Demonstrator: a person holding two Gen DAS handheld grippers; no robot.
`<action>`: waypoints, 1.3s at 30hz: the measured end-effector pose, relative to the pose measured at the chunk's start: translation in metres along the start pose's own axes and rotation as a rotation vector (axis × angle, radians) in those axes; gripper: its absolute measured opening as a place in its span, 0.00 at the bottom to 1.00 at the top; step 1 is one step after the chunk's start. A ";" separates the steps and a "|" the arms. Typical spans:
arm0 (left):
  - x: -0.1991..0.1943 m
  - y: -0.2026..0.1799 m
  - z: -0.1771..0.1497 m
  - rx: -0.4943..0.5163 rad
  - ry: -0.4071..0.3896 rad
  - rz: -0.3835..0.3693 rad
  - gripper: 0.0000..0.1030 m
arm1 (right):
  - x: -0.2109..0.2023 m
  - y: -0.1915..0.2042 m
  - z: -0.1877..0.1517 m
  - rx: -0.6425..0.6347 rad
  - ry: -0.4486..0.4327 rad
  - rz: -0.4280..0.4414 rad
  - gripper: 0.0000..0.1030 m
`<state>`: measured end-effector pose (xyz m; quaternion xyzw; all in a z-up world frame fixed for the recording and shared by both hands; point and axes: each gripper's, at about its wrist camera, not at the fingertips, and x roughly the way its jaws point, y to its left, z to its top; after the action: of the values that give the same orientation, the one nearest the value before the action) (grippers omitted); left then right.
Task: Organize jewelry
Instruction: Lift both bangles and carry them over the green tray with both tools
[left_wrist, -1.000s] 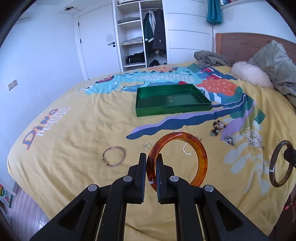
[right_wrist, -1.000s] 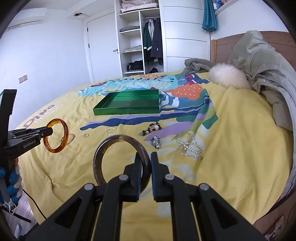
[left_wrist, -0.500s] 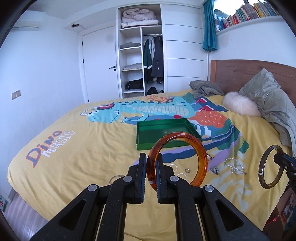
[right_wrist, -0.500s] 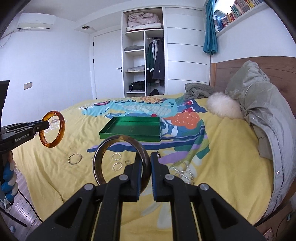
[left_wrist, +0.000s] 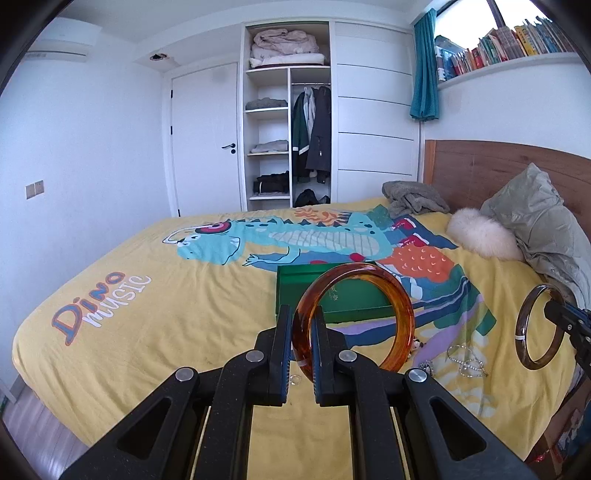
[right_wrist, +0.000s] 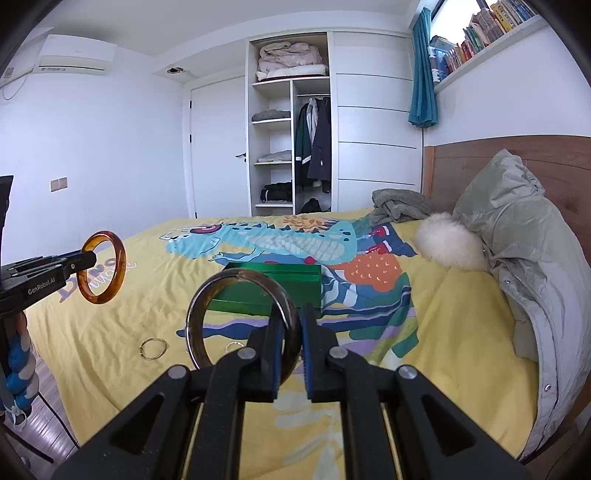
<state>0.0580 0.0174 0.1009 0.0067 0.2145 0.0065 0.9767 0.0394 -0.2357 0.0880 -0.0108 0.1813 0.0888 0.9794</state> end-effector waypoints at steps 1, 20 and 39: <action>0.002 0.001 0.001 -0.001 0.000 0.000 0.09 | 0.002 0.001 0.002 -0.004 -0.001 0.001 0.08; 0.058 0.013 0.015 -0.003 0.039 0.031 0.09 | 0.070 0.012 0.025 -0.030 0.033 0.026 0.08; 0.184 0.001 0.044 0.051 0.109 0.052 0.09 | 0.204 -0.013 0.049 0.000 0.091 0.004 0.08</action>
<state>0.2434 0.0205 0.0638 0.0368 0.2671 0.0267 0.9626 0.2467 -0.2116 0.0609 -0.0147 0.2258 0.0903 0.9699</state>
